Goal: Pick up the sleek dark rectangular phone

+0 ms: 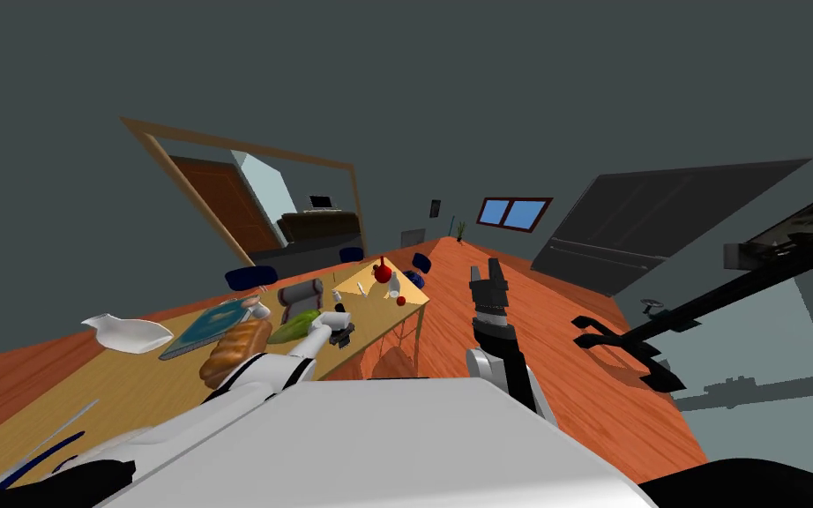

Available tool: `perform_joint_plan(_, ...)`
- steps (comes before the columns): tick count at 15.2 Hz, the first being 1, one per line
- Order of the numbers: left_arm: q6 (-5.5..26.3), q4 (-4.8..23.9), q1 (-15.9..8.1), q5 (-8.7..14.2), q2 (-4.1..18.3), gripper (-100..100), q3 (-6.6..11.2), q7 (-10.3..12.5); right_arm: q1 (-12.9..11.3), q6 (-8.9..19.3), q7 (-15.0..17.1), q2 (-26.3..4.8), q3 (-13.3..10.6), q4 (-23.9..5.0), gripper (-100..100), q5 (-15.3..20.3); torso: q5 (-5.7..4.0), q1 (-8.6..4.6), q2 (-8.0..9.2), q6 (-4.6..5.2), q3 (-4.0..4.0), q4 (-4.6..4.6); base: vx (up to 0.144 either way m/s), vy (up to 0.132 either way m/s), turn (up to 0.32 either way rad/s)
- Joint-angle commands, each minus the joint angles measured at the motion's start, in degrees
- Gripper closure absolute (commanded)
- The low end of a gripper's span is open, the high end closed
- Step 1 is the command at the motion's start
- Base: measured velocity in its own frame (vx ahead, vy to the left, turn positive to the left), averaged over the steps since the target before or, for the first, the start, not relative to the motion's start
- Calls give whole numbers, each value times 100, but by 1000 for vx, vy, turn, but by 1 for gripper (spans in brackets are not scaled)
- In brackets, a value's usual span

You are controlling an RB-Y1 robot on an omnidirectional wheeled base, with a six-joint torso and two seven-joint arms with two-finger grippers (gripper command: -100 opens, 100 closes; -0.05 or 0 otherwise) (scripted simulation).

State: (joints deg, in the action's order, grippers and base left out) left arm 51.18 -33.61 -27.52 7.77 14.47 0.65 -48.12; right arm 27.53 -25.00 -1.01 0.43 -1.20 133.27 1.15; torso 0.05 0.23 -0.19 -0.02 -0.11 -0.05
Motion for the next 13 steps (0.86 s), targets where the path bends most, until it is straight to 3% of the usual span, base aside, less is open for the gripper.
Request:
perform_joint_plan(1,0,0,0,0,0,-100,0,0,0,0,0,0,0,0,0,0,0,0,0,0,0,0,19,34,-34)
perform_joint_plan(2,-62,57,-14,-2,-4,100,-2,12,0,0,0,0,0,0,0,0,-1,-4,3,-1,1,1,7,13,-2)
perform_joint_plan(6,-64,51,-16,-2,-2,100,-2,8,0,0,0,1,0,0,0,0,4,-12,-6,3,-7,-6,0,3,5)
perform_joint_plan(7,-131,-47,150,-53,-45,100,-36,127,0,0,0,1,0,0,0,0,4,-12,-9,4,-8,-6,13,16,-43)
perform_joint_plan(12,265,-276,-23,50,60,100,35,-125,0,0,0,1,-1,0,0,0,8,-19,-12,2,-12,-11,-15,-26,60)
perform_joint_plan(13,168,-262,45,29,41,100,19,-56,0,0,0,1,-1,0,0,0,6,-23,-8,2,-10,-9,-22,-30,37)
